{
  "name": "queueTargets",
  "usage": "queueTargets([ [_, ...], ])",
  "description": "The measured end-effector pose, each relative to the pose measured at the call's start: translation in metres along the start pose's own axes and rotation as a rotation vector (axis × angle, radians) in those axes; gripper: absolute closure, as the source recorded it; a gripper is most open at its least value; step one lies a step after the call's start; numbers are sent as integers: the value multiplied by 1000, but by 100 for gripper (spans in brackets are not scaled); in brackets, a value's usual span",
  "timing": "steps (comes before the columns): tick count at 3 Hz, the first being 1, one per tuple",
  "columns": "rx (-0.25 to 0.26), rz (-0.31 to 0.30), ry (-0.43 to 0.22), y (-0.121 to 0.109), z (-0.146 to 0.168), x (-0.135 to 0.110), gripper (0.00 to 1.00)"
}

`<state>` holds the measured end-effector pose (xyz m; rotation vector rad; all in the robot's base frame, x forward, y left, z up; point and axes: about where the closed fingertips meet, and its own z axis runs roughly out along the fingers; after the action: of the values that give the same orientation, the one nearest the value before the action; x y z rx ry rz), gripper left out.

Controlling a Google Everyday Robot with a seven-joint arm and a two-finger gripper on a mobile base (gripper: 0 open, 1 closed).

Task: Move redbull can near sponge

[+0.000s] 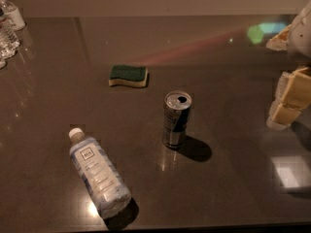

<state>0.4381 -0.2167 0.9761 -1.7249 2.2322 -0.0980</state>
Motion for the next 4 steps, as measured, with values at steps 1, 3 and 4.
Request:
queueTargets([
  [1,0,0,0,0,0,0,0],
  [3,-65,4,-180,6,13,-31,0],
  [4,-96,-7,-282,9,26,-55,0],
])
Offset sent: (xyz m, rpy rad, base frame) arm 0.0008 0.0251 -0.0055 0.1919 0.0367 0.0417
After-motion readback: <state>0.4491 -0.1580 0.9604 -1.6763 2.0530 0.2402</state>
